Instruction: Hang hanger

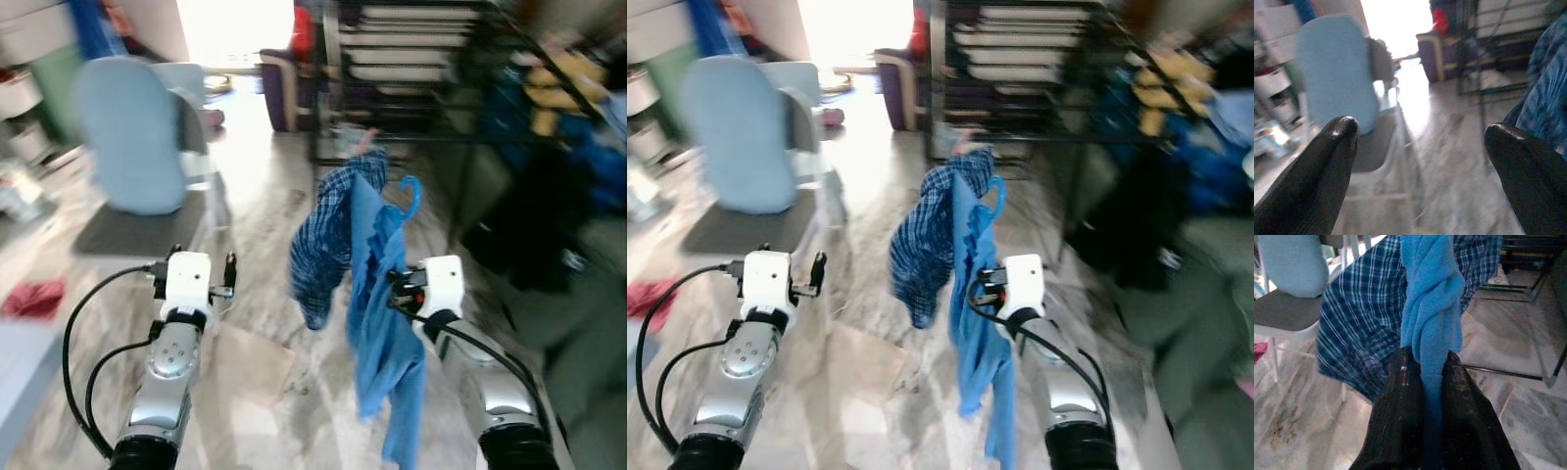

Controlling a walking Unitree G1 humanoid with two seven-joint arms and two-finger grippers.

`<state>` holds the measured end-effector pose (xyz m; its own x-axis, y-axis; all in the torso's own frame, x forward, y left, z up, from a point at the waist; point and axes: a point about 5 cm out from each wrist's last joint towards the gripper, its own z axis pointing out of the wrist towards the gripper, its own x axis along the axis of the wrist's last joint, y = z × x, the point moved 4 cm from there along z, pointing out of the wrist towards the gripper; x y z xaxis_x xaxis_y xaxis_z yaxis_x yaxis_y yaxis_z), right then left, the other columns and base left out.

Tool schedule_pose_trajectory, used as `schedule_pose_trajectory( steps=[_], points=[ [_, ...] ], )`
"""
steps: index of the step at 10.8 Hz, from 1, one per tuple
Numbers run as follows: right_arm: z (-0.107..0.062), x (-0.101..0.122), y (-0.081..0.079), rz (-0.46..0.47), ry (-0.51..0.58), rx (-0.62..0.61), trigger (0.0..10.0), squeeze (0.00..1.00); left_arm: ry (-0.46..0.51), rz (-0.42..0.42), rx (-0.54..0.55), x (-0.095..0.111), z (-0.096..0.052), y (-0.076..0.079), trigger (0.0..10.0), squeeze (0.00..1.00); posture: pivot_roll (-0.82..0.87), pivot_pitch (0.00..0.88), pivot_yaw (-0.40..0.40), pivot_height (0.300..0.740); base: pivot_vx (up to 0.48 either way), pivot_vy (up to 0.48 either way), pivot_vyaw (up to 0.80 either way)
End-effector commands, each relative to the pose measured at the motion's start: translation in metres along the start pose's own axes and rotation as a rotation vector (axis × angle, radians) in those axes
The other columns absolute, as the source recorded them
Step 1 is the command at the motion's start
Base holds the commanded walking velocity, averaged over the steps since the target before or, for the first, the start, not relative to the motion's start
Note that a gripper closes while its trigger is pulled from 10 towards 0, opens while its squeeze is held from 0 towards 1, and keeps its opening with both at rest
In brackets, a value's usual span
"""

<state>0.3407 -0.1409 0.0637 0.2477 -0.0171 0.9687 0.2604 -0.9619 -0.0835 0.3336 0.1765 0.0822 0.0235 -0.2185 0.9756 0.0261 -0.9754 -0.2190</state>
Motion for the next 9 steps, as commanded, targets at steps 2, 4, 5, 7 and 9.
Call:
schedule_pose_trajectory(
  steps=[2,4,5,7,9],
  points=[
    [0.000,0.012,-0.003,-0.026,0.051,0.021,10.0,0.00,-0.026,0.017,0.023,-0.006,-0.001,-0.004,10.0,0.00,0.01,0.000,-0.004,0.740,0.000,0.000,0.80],
    [-0.006,0.006,-0.008,-0.019,0.048,0.022,10.0,0.00,-0.034,0.022,-0.016,-0.013,-0.010,0.008,10.0,0.00,0.00,0.000,0.010,0.740,0.000,0.000,0.80],
    [-0.010,0.002,-0.011,-0.007,0.043,0.029,10.0,0.00,-0.028,0.021,-0.028,-0.012,-0.013,0.009,10.0,0.00,0.01,0.000,0.009,0.740,0.000,0.000,0.46],
    [-0.012,-0.008,-0.020,-0.010,0.016,0.058,10.0,0.00,-0.036,0.011,-0.070,-0.014,-0.017,0.012,10.0,0.00,0.02,0.000,0.002,0.740,0.000,0.000,0.00],
    [-0.014,-0.002,-0.021,-0.018,0.025,0.078,10.0,0.00,-0.014,0.000,-0.124,-0.007,-0.026,0.023,10.0,0.00,0.03,0.000,-0.003,0.740,0.000,0.000,0.00]
  ],
)
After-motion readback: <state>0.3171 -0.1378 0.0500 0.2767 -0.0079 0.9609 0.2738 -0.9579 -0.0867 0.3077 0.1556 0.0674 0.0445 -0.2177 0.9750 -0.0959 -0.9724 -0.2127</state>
